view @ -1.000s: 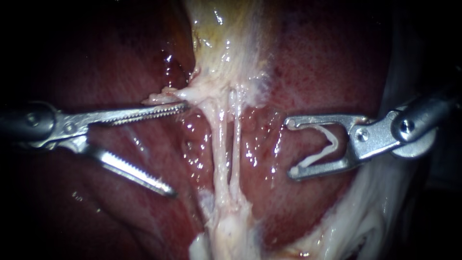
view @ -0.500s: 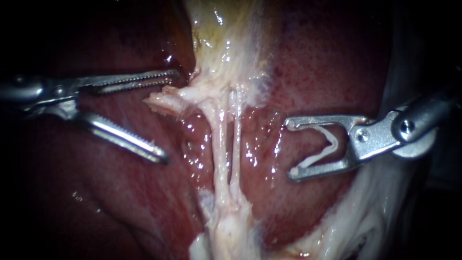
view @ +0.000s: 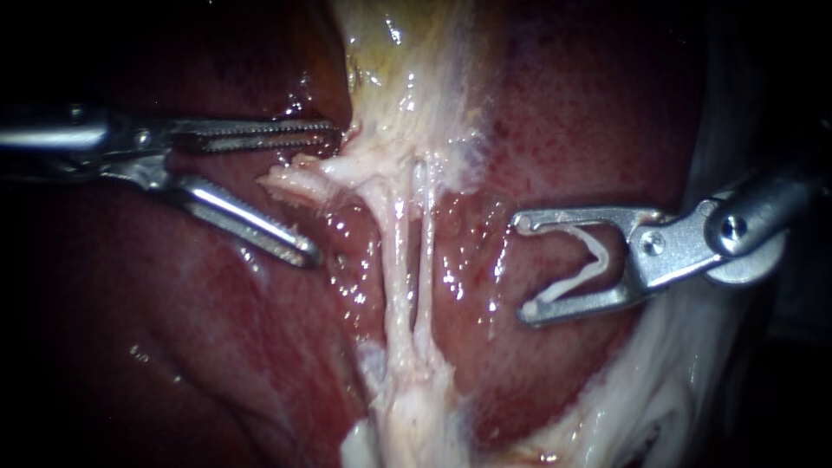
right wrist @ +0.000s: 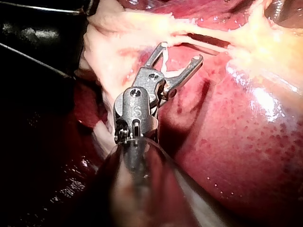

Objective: Grabbing gallbladder

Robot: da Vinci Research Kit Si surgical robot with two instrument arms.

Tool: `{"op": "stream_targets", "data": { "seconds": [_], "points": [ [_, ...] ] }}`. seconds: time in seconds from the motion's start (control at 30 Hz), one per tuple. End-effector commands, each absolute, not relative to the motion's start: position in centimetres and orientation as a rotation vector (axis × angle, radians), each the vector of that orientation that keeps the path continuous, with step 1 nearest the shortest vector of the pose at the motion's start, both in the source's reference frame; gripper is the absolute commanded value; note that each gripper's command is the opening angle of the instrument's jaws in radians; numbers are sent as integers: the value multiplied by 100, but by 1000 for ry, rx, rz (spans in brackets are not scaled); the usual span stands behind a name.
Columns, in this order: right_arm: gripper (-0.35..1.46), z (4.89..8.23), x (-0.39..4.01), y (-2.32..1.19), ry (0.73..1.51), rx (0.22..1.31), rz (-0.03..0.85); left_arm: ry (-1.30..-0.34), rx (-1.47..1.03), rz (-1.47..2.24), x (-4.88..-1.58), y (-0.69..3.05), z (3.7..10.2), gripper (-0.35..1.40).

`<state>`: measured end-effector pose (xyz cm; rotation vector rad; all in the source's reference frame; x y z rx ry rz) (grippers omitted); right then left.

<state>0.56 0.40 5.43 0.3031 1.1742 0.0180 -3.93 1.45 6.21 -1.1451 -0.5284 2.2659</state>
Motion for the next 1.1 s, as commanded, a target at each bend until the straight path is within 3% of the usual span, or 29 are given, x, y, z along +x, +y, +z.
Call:
{"op": "stream_targets", "data": {
  "seconds": [0.03,0.1,0.27,0.73,1.1],
  "points": [
    [50,543,56,40,1174,303,18,-536,-1133,2253,-392,144,620,44],
    [50,543,57,40,1174,303,18,-544,-1114,2251,-392,144,620,15],
    [50,543,57,40,1174,303,18,-526,-1077,2239,-391,145,620,-33],
    [50,543,57,40,1175,306,17,-523,-1009,2137,-383,140,580,-35],
    [50,543,55,40,1175,306,16,-493,-981,2101,-347,174,534,-35]
  ]
}}
